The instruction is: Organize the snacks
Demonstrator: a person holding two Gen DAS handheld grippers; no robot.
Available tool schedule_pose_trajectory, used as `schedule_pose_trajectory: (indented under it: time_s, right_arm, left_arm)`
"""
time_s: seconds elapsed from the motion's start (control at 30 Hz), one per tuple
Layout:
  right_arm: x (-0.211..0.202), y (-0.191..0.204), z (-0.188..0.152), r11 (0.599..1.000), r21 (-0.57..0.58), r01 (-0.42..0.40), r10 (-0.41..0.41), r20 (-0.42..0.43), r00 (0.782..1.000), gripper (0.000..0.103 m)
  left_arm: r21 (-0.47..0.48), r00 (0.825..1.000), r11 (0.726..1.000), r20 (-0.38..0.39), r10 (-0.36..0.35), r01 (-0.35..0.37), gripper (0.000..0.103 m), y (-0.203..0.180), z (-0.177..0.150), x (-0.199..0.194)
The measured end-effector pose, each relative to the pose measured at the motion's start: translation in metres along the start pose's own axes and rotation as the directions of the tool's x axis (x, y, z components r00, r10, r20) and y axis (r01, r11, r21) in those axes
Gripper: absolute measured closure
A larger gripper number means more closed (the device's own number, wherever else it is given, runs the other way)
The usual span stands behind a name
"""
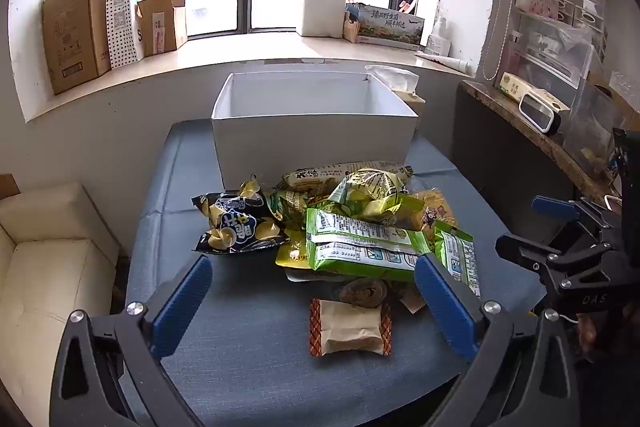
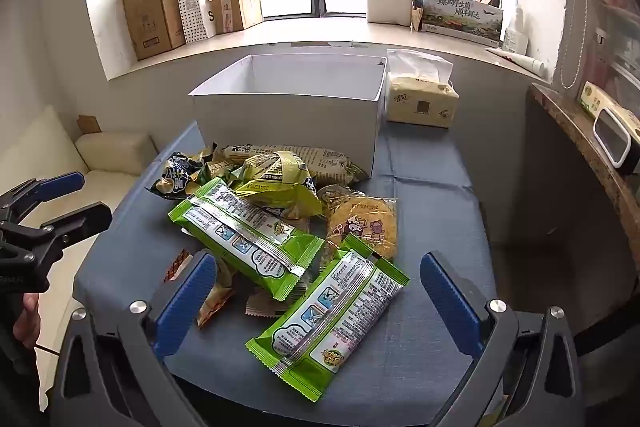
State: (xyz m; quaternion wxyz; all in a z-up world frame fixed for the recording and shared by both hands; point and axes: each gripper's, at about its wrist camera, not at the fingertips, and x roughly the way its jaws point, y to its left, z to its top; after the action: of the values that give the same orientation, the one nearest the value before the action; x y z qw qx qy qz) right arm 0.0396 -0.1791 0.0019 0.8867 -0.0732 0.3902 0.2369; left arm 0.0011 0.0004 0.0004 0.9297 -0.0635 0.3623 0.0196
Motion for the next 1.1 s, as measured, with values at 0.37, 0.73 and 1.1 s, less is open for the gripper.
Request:
schedule_pose_trajectory:
  time_s: [0.37, 0.73, 1.1]
  right_arm:
    - [0.002, 0.0, -0.002, 1.0, 0.006, 0.005, -0.005, -0.005, 1.0, 0.0]
    - [0.002, -0.002, -0.004, 1.0, 0.009, 0.001, -0.001, -0.007, 1.0, 0.0]
    - [0.005, -0.003, -0.005, 1.0, 0.015, 0.001, -0.001, -0.02, 1.0, 0.0]
  left_arm:
    - [0.023, 1.0, 1.0, 0.025, 0.007, -0.008, 0.0, -0.003, 0.001, -0.006]
    - [0.031, 1.0, 1.0, 0.025, -0.002, 0.001, 0.0, -0.005, 0.002, -0.008]
    - [0.037, 1.0, 0.999, 0.027, 0.008, -0.009, 0.0, -0.006, 0.0, -0.006]
